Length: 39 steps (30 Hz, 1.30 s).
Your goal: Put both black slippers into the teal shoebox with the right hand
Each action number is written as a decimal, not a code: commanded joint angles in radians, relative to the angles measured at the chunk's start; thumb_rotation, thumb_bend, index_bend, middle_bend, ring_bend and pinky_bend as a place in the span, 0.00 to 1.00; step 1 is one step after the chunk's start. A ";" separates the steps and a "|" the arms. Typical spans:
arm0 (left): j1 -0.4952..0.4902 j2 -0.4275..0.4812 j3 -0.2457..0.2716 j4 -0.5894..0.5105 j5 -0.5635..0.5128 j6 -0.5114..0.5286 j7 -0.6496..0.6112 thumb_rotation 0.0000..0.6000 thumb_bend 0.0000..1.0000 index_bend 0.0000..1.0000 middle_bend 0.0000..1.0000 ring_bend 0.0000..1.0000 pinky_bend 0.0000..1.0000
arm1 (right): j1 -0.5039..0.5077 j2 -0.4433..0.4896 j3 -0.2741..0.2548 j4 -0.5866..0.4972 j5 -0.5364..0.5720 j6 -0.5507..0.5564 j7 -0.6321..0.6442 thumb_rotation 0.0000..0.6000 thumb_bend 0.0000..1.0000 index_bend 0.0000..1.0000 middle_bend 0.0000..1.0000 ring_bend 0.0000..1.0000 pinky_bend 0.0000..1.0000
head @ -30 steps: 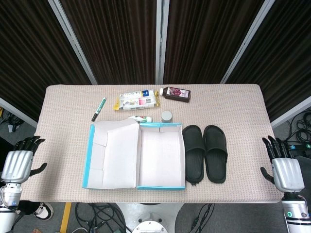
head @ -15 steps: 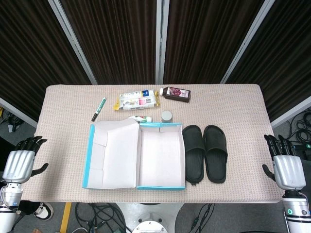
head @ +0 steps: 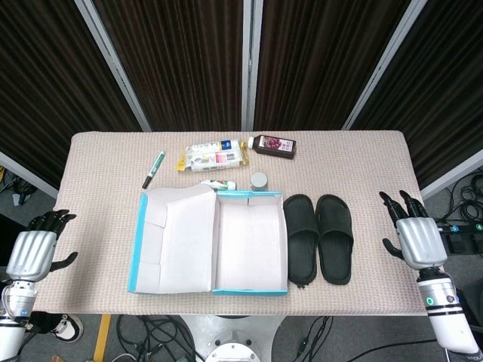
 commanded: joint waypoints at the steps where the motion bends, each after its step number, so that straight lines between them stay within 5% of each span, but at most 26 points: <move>1: 0.003 0.004 0.004 0.002 0.000 -0.003 -0.022 1.00 0.18 0.21 0.17 0.14 0.21 | 0.067 0.035 0.036 -0.063 0.079 -0.104 -0.036 1.00 0.12 0.07 0.25 0.02 0.16; 10: 0.007 0.025 0.010 -0.001 0.003 -0.008 -0.080 1.00 0.18 0.21 0.17 0.14 0.21 | 0.301 -0.019 0.052 -0.117 0.526 -0.252 -0.451 1.00 0.11 0.07 0.21 0.01 0.16; 17: 0.007 0.059 0.017 -0.024 0.005 -0.028 -0.137 1.00 0.18 0.21 0.17 0.14 0.21 | 0.456 -0.141 0.050 -0.052 0.801 -0.274 -0.571 1.00 0.11 0.07 0.19 0.02 0.11; 25: 0.008 0.069 0.020 -0.017 0.013 -0.027 -0.161 1.00 0.18 0.21 0.17 0.14 0.21 | 0.591 -0.223 0.018 0.000 0.937 -0.263 -0.669 1.00 0.06 0.02 0.14 0.00 0.00; 39: 0.009 0.081 0.031 -0.001 0.030 -0.034 -0.216 1.00 0.18 0.21 0.17 0.14 0.21 | 0.734 -0.296 -0.009 0.077 1.141 -0.261 -0.715 1.00 0.03 0.00 0.02 0.00 0.00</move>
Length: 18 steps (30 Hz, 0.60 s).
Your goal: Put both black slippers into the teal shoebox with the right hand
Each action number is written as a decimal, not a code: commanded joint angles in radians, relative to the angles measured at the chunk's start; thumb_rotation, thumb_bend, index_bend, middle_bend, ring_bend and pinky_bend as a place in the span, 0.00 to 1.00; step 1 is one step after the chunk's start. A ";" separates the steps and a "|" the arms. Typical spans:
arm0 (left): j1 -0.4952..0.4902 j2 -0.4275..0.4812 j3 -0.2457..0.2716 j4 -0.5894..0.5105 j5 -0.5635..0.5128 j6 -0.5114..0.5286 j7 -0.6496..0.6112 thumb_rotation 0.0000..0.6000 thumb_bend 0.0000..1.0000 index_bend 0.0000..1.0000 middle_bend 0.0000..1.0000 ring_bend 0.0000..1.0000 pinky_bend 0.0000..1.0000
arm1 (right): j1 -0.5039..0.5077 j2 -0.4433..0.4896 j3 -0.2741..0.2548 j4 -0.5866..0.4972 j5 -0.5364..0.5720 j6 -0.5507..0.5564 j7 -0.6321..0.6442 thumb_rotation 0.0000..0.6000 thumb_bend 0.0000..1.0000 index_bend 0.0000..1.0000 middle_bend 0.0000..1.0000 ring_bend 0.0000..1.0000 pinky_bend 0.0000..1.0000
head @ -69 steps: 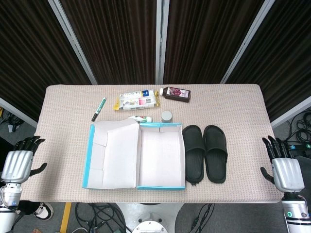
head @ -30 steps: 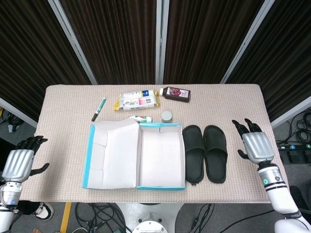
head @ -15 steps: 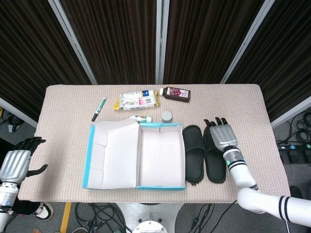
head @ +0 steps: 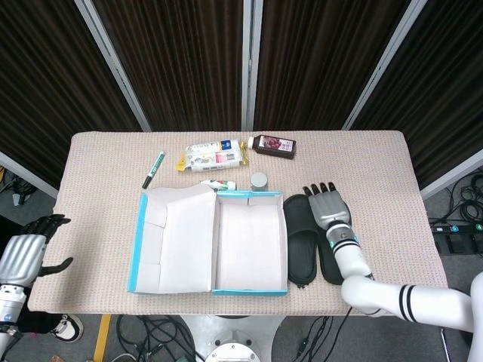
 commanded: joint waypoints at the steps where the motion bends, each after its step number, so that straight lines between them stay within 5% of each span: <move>1: 0.000 0.000 0.002 0.004 0.000 -0.003 -0.004 1.00 0.18 0.21 0.17 0.14 0.21 | 0.017 -0.015 -0.005 0.022 0.030 -0.016 0.010 1.00 0.03 0.00 0.02 0.00 0.00; 18: 0.011 0.009 -0.002 0.014 -0.009 0.010 -0.046 1.00 0.18 0.21 0.17 0.14 0.21 | 0.072 -0.099 -0.003 0.096 0.118 -0.041 0.090 1.00 0.03 0.00 0.11 0.00 0.00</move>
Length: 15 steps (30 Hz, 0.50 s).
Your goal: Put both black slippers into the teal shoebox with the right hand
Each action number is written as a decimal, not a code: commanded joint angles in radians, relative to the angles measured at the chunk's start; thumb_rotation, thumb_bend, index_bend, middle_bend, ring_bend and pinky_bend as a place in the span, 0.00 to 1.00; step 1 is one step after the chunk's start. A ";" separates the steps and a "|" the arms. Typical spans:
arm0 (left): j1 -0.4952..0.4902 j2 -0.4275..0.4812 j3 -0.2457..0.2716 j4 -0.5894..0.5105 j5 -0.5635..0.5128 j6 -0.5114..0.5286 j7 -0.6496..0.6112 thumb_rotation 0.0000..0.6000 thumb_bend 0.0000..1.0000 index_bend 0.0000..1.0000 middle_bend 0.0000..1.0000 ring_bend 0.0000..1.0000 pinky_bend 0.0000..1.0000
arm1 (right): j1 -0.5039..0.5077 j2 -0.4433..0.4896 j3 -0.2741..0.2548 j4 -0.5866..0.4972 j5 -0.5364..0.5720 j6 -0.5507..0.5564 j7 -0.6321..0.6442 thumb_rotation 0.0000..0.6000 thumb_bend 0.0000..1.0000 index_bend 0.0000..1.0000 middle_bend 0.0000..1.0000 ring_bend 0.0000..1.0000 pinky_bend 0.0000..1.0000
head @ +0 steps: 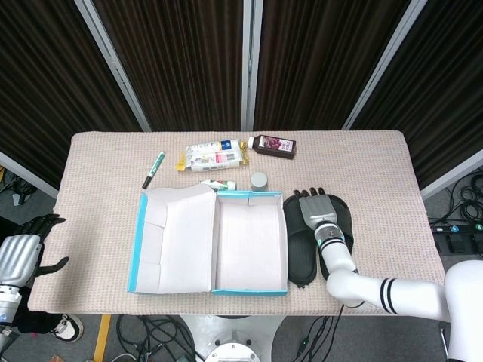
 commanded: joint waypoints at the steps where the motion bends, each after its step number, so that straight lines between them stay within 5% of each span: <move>1: 0.004 0.005 0.001 0.002 0.004 0.006 -0.010 1.00 0.18 0.21 0.17 0.14 0.21 | 0.010 -0.010 0.003 0.008 0.022 -0.011 0.008 1.00 0.03 0.00 0.11 0.00 0.00; 15: 0.013 0.017 0.002 0.024 0.001 0.007 -0.049 1.00 0.18 0.21 0.17 0.14 0.21 | 0.061 -0.080 -0.004 0.062 0.082 0.028 -0.016 1.00 0.03 0.00 0.14 0.00 0.00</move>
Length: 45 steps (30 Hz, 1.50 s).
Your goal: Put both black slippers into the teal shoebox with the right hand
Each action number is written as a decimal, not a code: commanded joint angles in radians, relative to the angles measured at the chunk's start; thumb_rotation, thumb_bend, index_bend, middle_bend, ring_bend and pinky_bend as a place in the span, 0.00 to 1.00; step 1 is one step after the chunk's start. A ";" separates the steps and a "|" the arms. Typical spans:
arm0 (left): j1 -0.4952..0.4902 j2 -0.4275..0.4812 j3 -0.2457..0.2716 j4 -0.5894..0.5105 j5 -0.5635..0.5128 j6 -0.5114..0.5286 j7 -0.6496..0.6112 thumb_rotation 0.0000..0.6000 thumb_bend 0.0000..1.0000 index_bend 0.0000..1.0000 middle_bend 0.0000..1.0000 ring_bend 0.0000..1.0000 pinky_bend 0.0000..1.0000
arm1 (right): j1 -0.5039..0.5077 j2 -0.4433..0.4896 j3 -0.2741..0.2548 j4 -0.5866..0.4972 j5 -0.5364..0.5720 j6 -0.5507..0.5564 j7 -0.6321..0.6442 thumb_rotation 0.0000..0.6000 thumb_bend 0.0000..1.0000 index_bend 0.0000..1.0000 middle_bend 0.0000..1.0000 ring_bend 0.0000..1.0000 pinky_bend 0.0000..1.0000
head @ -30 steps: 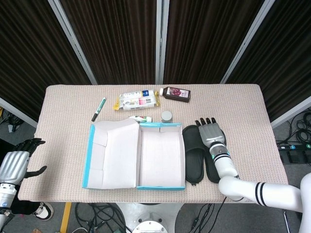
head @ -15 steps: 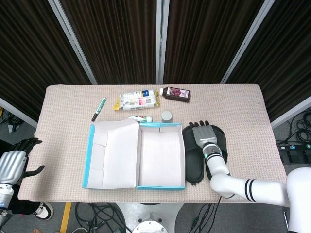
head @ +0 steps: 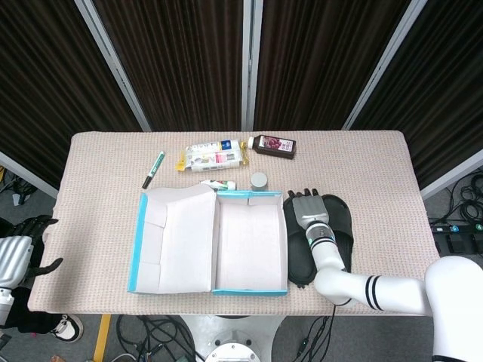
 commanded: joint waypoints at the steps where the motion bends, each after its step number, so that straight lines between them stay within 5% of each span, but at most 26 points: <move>1: -0.001 0.004 -0.002 0.001 -0.003 -0.002 -0.002 1.00 0.18 0.21 0.17 0.14 0.21 | 0.007 -0.010 -0.001 0.009 0.010 -0.005 -0.006 1.00 0.03 0.00 0.14 0.00 0.00; 16: -0.004 -0.002 0.001 0.008 -0.014 -0.025 0.002 1.00 0.18 0.21 0.17 0.14 0.21 | 0.022 -0.032 -0.001 0.034 0.038 -0.022 -0.005 1.00 0.03 0.00 0.18 0.03 0.02; 33: -0.008 -0.009 0.006 0.017 -0.018 -0.044 0.005 1.00 0.18 0.21 0.17 0.14 0.21 | 0.000 -0.049 0.000 0.045 -0.015 0.042 0.020 1.00 0.09 0.00 0.36 0.22 0.12; 45: -0.011 -0.017 0.013 0.022 -0.013 -0.056 0.014 1.00 0.18 0.21 0.17 0.14 0.21 | -0.039 0.020 0.010 -0.025 -0.091 0.046 0.061 1.00 0.12 0.00 0.39 0.25 0.16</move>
